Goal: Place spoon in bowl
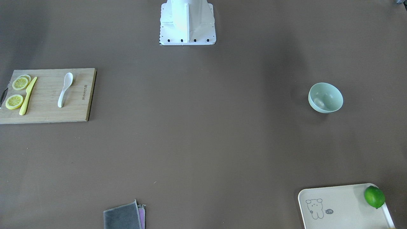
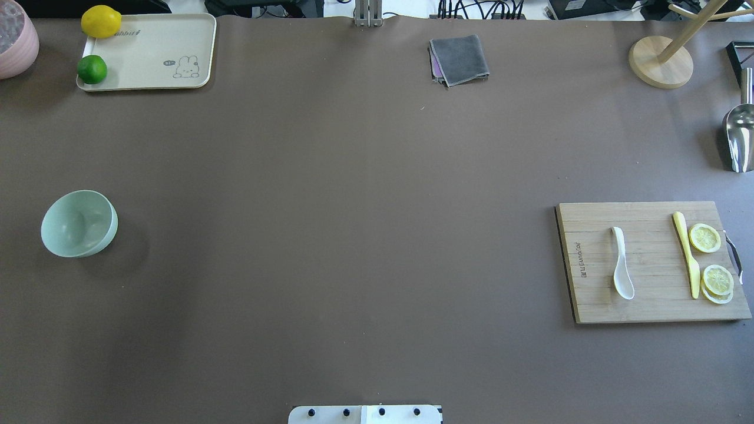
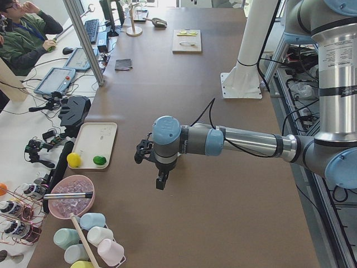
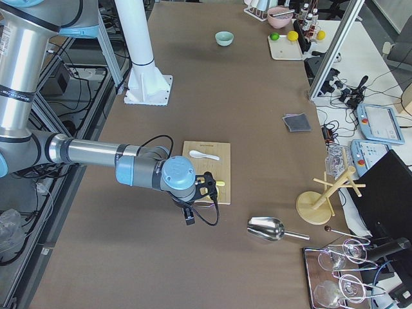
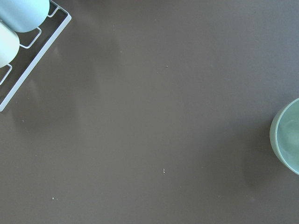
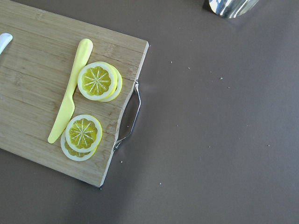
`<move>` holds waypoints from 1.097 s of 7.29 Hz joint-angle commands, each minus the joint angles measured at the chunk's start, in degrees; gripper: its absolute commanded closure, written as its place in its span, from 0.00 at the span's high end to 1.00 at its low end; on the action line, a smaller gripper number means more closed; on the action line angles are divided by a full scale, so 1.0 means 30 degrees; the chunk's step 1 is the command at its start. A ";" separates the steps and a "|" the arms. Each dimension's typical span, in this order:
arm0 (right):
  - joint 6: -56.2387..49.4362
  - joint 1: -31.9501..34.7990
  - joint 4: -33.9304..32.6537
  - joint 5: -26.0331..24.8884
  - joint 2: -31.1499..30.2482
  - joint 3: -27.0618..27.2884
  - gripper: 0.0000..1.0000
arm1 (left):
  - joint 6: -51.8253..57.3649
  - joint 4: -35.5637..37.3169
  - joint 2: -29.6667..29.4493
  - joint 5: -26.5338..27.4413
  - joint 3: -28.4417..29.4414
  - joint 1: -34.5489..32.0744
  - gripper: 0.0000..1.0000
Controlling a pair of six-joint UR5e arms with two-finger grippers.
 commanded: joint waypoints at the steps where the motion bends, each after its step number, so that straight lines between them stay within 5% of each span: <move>1: 0.1895 -0.0577 -0.0006 0.0034 0.0466 0.0534 1.00 | 0.0029 -0.0043 -0.0029 0.0014 -0.0058 0.0018 0.99; 6: 0.3056 -0.0904 0.0111 0.0007 0.0525 0.1241 1.00 | 0.0000 -0.0508 -0.1403 -0.0044 -0.0497 -0.0011 0.99; 8: 0.3667 -0.0904 0.1889 -0.2212 0.0820 0.1417 1.00 | -0.0958 -0.5267 -0.2834 -0.0013 0.1307 0.0018 0.99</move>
